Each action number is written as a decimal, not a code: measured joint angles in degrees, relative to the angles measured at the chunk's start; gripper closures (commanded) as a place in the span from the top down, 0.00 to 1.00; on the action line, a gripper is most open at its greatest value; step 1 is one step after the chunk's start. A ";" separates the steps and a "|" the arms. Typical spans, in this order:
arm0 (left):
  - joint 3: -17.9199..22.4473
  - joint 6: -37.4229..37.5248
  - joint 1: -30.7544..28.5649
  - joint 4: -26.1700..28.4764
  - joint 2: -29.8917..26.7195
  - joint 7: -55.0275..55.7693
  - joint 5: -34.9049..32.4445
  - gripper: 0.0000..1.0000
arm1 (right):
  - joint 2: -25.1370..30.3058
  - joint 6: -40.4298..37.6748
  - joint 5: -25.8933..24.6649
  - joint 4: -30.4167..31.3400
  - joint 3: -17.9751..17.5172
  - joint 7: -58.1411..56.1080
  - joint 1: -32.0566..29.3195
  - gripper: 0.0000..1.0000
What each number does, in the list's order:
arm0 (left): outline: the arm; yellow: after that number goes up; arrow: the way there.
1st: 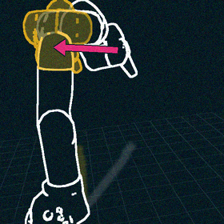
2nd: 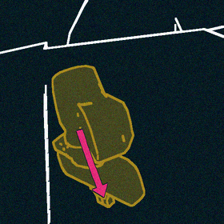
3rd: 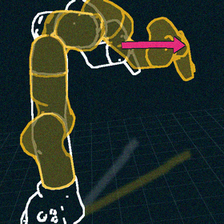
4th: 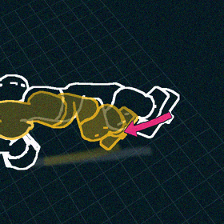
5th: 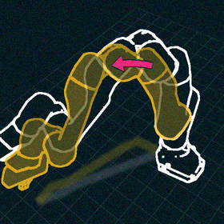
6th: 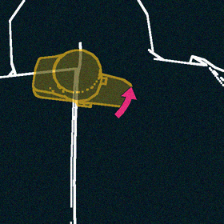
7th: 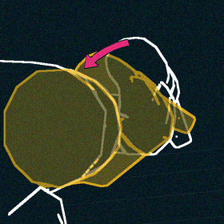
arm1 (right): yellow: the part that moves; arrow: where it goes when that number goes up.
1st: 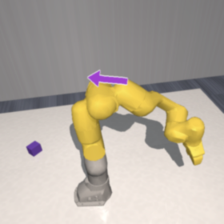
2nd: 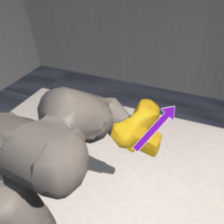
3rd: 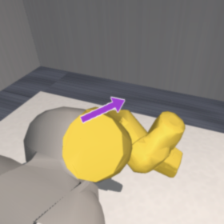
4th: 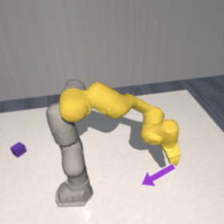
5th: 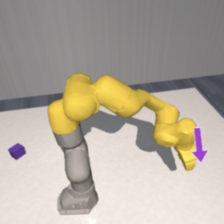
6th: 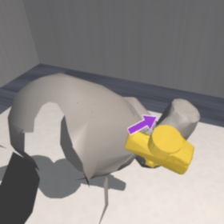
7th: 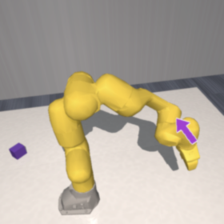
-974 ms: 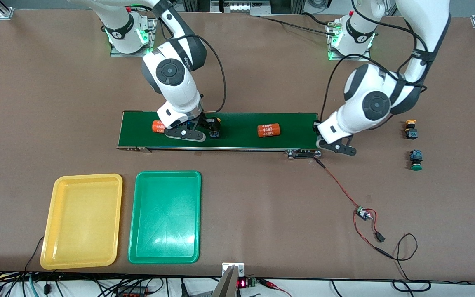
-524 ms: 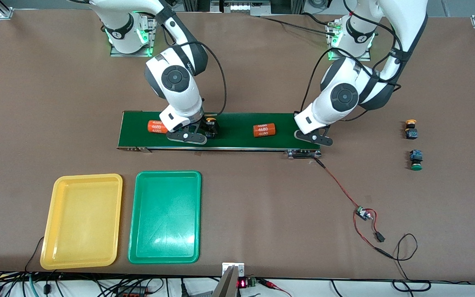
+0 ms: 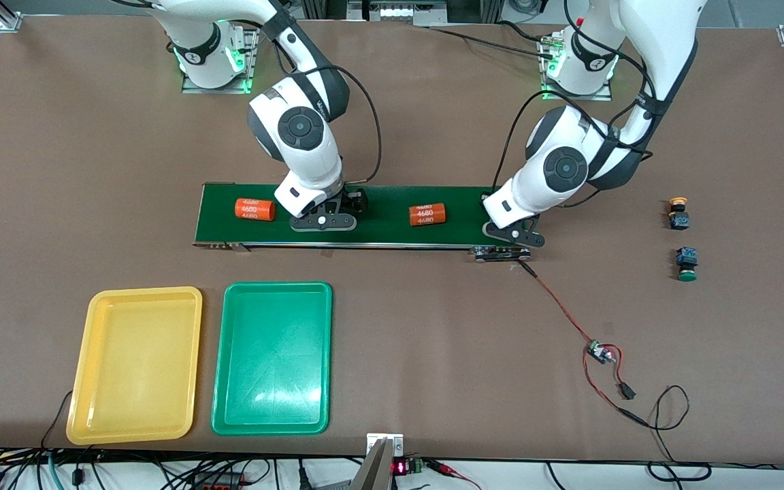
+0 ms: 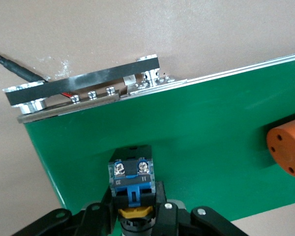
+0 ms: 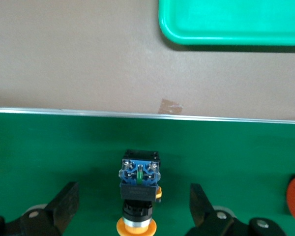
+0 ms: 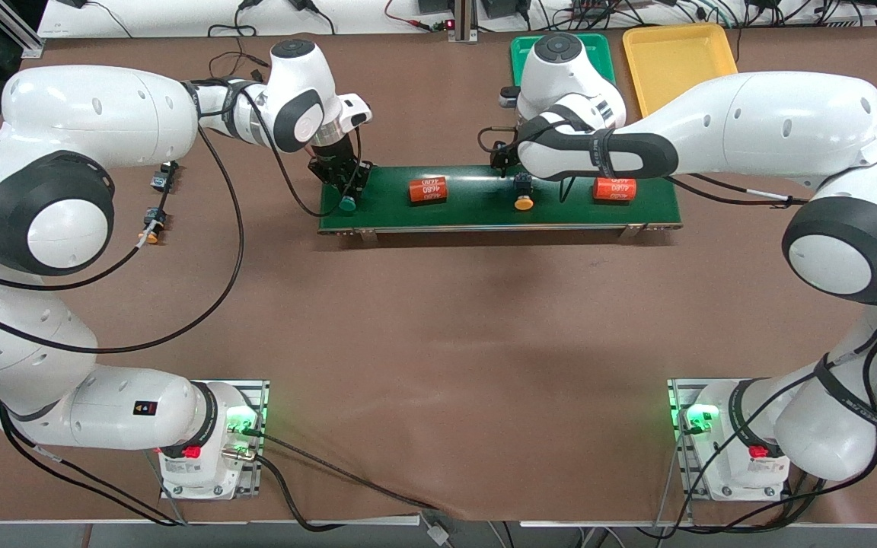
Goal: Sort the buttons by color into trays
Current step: 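Lift the button with the right gripper while the left gripper places one, then carry the button to the yellow tray while the left gripper grasps another, then release the button in the yellow tray while the left gripper places one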
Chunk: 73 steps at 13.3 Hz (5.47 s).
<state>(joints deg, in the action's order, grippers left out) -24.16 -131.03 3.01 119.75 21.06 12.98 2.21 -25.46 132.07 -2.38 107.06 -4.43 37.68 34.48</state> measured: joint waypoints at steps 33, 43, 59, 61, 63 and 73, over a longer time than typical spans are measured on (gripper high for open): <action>6.47 3.45 -42.06 4.81 1.09 -22.56 -19.62 1.00 | -7.35 -20.50 5.17 -27.83 10.13 -47.69 -32.33 0.00; 6.45 -0.05 -44.74 5.53 4.70 -27.16 -22.23 0.00 | -16.77 -6.06 2.46 -29.57 8.79 -49.08 -35.46 0.00; -9.61 2.35 -24.01 1.79 -4.42 -12.98 -11.84 0.00 | -24.63 8.08 0.32 -29.43 8.73 -49.20 -37.03 0.65; -9.96 2.48 -18.51 1.46 -4.56 -5.91 -11.18 0.00 | -24.74 8.09 0.33 -29.37 8.71 -49.20 -37.06 0.77; -10.05 2.46 -13.14 1.29 -4.51 0.68 -11.08 0.00 | -24.85 8.13 0.33 -29.36 8.70 -49.19 -37.08 0.92; -9.90 -1.73 -8.10 0.12 2.26 4.86 -6.62 0.63 | -22.49 2.10 0.34 -29.69 7.32 -49.14 -37.09 1.00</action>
<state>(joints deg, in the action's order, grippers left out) -34.06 -132.75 -5.09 119.87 23.32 17.83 -4.41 -47.95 134.18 -2.04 77.37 2.89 -11.46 -2.61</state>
